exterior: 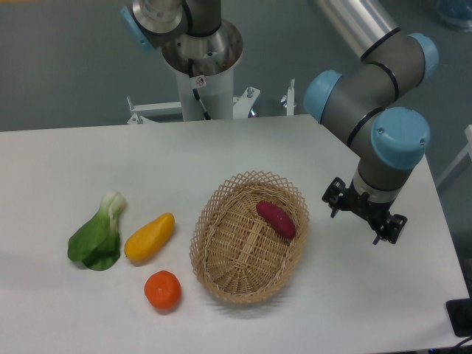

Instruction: Pick up the mango from the table

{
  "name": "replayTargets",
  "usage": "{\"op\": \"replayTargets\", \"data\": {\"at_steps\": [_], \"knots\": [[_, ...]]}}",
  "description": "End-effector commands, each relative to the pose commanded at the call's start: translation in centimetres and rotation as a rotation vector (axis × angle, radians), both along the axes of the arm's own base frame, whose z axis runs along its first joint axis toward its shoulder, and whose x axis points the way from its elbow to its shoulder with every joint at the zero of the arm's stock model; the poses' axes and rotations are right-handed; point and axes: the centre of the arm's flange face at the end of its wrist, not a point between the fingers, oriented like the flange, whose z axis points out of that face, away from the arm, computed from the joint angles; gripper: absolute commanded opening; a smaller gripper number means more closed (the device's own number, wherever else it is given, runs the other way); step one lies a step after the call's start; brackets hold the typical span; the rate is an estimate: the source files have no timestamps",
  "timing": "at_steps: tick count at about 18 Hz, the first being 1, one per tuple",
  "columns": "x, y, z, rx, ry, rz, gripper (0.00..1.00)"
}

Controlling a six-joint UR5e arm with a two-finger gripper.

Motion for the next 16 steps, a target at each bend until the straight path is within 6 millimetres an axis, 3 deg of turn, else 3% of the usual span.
{"op": "replayTargets", "data": {"at_steps": [9,16], "knots": [[0.0,0.2,0.0,-0.002,0.008,-0.004,1.0],[1.4,1.5,0.0,-0.007,0.002,-0.021,1.0]]}}
